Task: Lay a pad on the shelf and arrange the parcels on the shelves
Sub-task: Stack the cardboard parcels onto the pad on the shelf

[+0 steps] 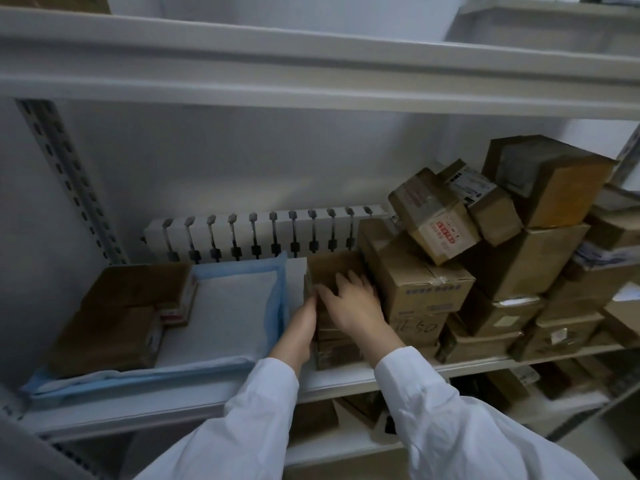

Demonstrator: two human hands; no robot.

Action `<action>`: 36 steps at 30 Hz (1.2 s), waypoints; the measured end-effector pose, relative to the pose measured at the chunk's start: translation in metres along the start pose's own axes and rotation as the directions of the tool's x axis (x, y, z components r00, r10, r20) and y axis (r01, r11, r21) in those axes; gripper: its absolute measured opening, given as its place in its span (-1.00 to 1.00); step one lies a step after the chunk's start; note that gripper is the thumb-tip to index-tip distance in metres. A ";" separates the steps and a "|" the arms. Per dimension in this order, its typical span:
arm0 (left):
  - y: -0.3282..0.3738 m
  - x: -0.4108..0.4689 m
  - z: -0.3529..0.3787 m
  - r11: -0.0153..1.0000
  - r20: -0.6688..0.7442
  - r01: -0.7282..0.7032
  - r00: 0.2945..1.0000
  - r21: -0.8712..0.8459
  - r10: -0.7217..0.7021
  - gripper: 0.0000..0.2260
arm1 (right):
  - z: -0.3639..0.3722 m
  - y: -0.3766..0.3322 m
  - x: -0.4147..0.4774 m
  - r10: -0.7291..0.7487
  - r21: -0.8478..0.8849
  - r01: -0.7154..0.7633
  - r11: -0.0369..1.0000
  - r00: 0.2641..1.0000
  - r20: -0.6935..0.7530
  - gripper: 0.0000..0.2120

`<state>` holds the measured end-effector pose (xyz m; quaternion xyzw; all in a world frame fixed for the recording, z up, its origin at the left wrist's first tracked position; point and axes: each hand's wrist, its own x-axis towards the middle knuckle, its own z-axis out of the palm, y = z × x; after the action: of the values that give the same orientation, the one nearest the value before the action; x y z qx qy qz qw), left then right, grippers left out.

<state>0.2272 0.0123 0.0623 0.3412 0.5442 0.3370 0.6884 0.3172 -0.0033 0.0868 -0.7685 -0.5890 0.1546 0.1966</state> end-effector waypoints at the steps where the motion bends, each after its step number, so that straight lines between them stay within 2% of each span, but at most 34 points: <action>1: -0.001 -0.001 0.003 1.000 -0.010 0.003 1.000 0.001 -0.003 -0.69 | -0.001 0.001 0.000 -0.012 0.014 0.012 1.000 1.000 0.005 -0.44; 6: 0.002 -0.003 0.007 1.000 -0.027 -0.003 1.000 -0.011 0.003 -0.76 | -0.008 0.007 0.000 -0.048 0.152 0.047 0.987 0.999 0.001 -0.46; 10: 0.006 0.001 0.000 0.999 -0.037 -0.015 0.999 -0.047 0.013 -0.61 | -0.013 0.007 -0.001 -0.084 0.333 0.103 0.937 0.994 -0.073 -0.50; 13: 0.010 0.004 -0.010 0.986 -0.047 -0.040 0.998 -0.160 0.033 -0.55 | -0.016 0.005 -0.002 -0.092 0.461 0.173 0.871 0.977 -0.194 -0.55; 15: 0.015 0.006 -0.022 0.966 -0.063 -0.081 0.996 -0.245 0.068 -0.63 | -0.015 0.005 -0.002 -0.061 0.532 0.172 0.829 0.974 -0.220 -0.58; 18: 0.020 0.009 -0.043 0.937 -0.108 -0.154 0.986 -0.315 0.126 -0.76 | -0.005 0.007 0.000 -0.012 0.594 0.086 0.800 0.992 -0.127 -0.55; 20: 0.023 0.010 -0.057 0.921 -0.140 -0.184 0.980 -0.343 0.144 -0.76 | 0.006 0.008 0.003 0.051 0.501 -0.023 0.865 0.998 -0.042 -0.53; 22: 0.025 0.013 -0.068 0.917 -0.165 -0.200 0.975 -0.346 0.150 -0.75 | 0.016 0.008 0.007 0.149 0.311 -0.162 0.937 0.987 0.065 -0.52; 25: 0.026 0.014 -0.079 0.928 -0.150 -0.175 0.980 -0.328 0.132 -0.68 | 0.031 0.010 0.005 0.281 0.152 -0.307 0.939 0.945 0.168 -0.30; 29: 0.024 0.013 -0.088 0.928 -0.092 -0.136 0.990 -0.347 0.111 -0.76 | 0.044 0.008 0.001 0.326 -0.017 -0.326 0.945 0.937 0.128 -0.03; 36: 0.020 0.014 -0.096 0.930 -0.070 -0.100 0.994 -0.353 0.080 -0.74 | 0.047 0.002 0.010 0.411 -0.108 -0.397 0.911 0.896 0.168 0.12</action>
<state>0.1339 0.0442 0.0548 0.2260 0.4765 0.4704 0.7075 0.3000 0.0117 0.0449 -0.8625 -0.4374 0.2426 0.0769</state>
